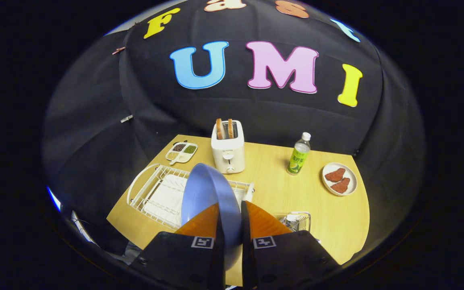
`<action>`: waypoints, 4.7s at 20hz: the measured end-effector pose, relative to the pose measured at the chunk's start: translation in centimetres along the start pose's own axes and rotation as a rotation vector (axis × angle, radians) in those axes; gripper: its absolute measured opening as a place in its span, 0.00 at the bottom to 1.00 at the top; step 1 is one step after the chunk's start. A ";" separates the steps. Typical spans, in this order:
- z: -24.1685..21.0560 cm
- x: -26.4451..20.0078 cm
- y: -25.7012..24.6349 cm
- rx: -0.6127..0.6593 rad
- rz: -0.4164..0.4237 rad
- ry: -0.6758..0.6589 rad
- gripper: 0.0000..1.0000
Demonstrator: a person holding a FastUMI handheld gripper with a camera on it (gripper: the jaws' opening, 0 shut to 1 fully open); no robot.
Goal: Take the plate from the dish rack, then take the spoon from the basket and place it into the plate.
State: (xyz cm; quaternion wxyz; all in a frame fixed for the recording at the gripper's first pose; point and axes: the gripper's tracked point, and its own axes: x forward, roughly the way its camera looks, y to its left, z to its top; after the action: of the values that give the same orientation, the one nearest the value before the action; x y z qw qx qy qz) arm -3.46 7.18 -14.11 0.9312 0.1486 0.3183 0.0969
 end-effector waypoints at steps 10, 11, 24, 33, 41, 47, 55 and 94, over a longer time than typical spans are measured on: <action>-17.6 -4.5 -8.9 0.242 0.091 0.208 0.20; -19.1 -4.2 -9.1 0.262 0.101 0.228 0.20; -27.6 3.4 -9.7 0.456 0.223 0.300 0.20; -29.5 4.8 -13.8 0.419 0.029 0.346 0.34; -23.3 1.1 -12.7 0.202 0.057 0.203 0.77; -12.6 -0.4 -12.6 -0.021 0.076 -0.045 0.98; -13.7 5.6 -17.2 -0.069 -0.027 0.083 0.89; -20.1 -6.2 -8.7 0.035 0.159 0.164 0.11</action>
State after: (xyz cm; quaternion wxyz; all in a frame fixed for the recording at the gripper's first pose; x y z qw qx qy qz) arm -20.04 1.64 -28.65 0.8886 0.1813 0.3825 0.1769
